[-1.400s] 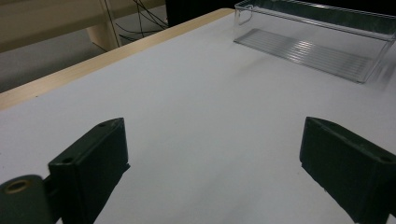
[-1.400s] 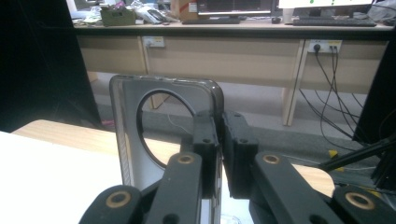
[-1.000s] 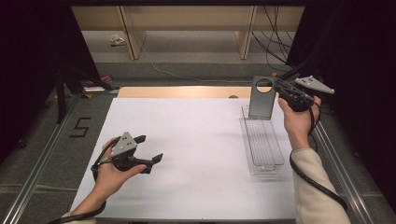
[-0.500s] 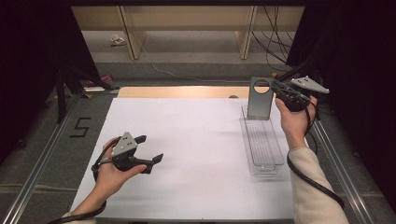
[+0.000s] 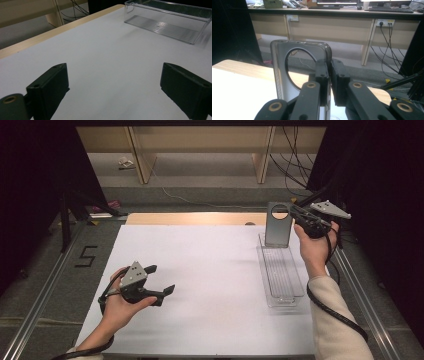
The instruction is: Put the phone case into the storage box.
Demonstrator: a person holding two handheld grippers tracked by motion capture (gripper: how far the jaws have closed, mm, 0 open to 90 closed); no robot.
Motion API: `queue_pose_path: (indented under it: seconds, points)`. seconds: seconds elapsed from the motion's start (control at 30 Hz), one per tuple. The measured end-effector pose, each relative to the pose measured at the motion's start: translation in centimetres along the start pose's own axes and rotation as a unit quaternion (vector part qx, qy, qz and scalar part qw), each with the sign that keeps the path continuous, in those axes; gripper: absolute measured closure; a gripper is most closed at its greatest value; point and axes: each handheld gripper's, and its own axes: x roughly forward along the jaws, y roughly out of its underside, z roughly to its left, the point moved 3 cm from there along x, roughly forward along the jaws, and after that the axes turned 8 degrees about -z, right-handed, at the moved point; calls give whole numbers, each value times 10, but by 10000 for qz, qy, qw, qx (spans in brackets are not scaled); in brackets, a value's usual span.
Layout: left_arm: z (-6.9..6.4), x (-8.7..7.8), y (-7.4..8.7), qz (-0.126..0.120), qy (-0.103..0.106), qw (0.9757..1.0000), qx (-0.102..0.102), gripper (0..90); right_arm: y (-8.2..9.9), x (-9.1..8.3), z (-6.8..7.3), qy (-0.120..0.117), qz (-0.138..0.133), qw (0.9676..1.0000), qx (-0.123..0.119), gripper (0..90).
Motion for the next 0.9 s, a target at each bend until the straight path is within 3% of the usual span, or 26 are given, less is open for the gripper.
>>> queue_pose_path:
  seconds: [0.9]
  points:
    - [0, 0, 0, 3, 6, 10000, -11, 77, 6, 13, -6, 49, 135, 9999, 48, 850]
